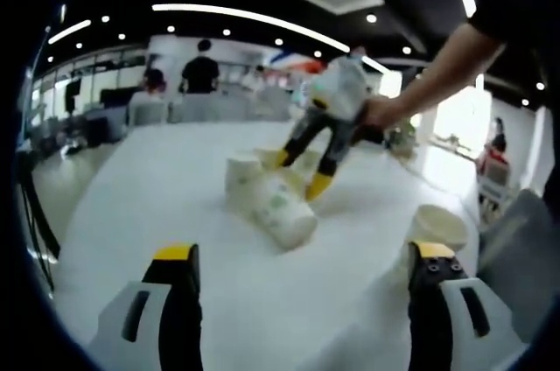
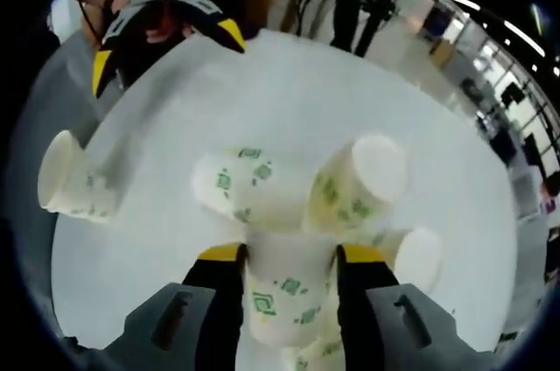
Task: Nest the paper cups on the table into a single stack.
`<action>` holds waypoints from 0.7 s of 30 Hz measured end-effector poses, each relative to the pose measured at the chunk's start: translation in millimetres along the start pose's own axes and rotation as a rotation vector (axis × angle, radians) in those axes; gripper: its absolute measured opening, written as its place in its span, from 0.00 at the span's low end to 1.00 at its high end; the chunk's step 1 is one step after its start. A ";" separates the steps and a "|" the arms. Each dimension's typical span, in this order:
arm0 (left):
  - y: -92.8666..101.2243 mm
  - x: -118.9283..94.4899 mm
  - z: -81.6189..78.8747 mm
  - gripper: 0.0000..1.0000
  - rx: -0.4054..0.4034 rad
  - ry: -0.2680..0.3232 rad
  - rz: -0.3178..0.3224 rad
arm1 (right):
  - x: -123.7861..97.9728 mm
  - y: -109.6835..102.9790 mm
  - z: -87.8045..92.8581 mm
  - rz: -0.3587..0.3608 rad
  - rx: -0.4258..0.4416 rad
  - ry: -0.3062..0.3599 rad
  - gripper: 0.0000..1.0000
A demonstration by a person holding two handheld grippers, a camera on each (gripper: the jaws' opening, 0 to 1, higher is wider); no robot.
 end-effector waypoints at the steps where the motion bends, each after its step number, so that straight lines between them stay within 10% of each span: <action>1: -0.1 0.1 -0.4 0.97 0.001 0.002 0.001 | -0.3 -0.3 0.9 -0.003 0.008 -0.002 0.37; 21: 5.0 -1.5 -12.8 0.96 0.039 -0.010 0.003 | -29.4 -9.4 21.2 0.045 0.095 -0.004 0.35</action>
Point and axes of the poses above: the point that each gripper's makers call its tool centre point, and the gripper's own axes: x roughly forward along the fingers, y roughly to its right, z roughly out of its underside, the point moved 10 cm from there along -x, roughly backward along the fingers, and after that the axes turned 7 degrees about z, right-handed, at the moved point
